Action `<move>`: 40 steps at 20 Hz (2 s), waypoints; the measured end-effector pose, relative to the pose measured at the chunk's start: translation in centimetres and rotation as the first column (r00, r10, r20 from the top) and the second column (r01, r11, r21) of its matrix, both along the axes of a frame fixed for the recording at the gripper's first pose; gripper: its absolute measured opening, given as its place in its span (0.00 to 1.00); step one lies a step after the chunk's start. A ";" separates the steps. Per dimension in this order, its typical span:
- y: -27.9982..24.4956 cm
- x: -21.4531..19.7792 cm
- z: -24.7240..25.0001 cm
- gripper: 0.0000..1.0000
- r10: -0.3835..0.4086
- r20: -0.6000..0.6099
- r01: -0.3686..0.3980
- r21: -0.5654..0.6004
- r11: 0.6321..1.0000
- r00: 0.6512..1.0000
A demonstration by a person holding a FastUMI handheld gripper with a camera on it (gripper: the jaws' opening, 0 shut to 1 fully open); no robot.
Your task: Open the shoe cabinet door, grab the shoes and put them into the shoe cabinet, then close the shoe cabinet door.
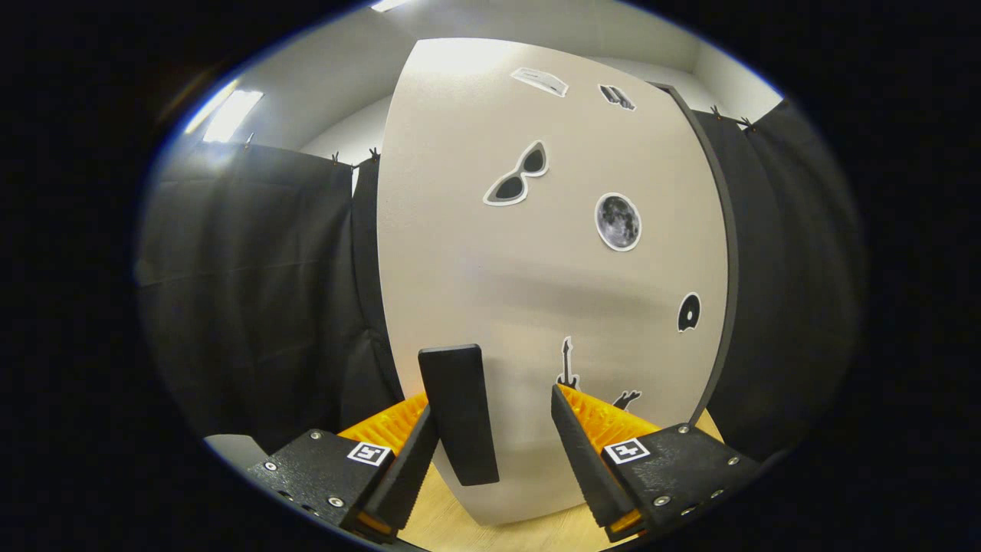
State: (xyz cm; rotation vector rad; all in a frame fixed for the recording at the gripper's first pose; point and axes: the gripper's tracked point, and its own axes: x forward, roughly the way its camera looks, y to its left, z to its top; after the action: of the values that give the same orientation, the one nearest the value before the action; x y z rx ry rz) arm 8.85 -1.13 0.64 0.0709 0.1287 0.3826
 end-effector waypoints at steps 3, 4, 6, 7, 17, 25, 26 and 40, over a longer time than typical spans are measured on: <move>0.4 0.5 0.0 0.86 -0.009 0.000 0.009 -0.010 1.000 1.000; 0.5 0.6 0.0 0.86 -0.013 0.004 0.013 -0.018 1.000 1.000; 0.6 0.8 0.2 0.87 -0.014 0.019 0.015 -0.041 0.999 1.000; 0.8 1.1 0.0 0.86 -0.016 0.021 0.016 -0.045 0.999 1.000; 1.5 2.3 -0.7 0.87 -0.040 0.010 0.040 -0.091 0.995 0.999; 1.6 2.8 -0.9 0.89 -0.112 0.034 0.116 -0.146 0.982 0.993; 1.6 2.8 -0.9 0.89 -0.121 0.036 0.125 -0.152 0.980 0.992; 1.8 3.8 -1.3 0.91 -0.224 0.067 0.232 -0.150 0.961 0.972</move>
State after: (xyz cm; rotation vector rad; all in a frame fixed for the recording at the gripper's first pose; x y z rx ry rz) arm 12.68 0.63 -0.67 -0.0786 0.1005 0.1422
